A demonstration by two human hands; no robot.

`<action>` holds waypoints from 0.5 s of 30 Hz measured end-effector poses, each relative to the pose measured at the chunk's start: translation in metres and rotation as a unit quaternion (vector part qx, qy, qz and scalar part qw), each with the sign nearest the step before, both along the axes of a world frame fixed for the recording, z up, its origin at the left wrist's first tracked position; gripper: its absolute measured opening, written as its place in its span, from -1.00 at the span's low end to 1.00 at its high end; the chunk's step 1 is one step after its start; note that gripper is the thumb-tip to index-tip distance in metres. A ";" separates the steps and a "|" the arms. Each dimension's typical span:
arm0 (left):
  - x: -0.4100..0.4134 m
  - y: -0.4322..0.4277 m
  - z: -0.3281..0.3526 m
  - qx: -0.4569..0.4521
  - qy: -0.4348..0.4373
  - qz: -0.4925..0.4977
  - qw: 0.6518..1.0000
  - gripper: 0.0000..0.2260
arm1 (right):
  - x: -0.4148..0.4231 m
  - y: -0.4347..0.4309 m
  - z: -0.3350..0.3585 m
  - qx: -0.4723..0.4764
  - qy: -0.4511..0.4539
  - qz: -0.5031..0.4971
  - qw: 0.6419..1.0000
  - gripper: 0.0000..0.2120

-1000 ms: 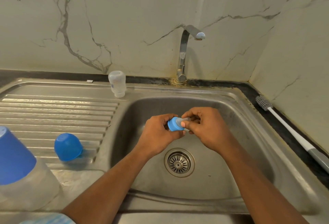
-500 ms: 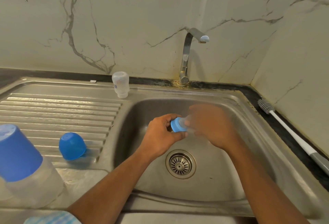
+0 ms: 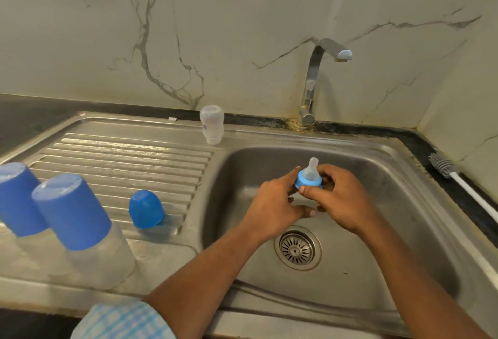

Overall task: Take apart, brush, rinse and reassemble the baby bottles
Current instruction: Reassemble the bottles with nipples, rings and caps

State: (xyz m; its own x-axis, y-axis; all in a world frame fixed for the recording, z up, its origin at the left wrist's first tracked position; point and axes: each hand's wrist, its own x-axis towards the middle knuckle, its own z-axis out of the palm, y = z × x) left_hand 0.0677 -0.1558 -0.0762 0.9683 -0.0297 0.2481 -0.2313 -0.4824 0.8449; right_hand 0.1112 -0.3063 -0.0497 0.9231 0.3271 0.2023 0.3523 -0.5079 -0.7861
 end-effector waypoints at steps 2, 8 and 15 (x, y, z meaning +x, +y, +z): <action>0.001 0.001 -0.003 0.024 0.022 -0.002 0.999 -0.23 | 0.003 0.000 -0.001 -0.004 -0.003 0.002 1.000 -0.66; 0.001 0.004 -0.008 0.042 0.061 0.008 0.997 -0.19 | 0.004 0.002 -0.004 -0.041 -0.028 0.001 0.999 -0.62; 0.002 0.011 -0.009 0.059 0.053 0.058 0.995 -0.26 | 0.005 0.001 -0.005 -0.056 -0.006 -0.006 0.998 -0.64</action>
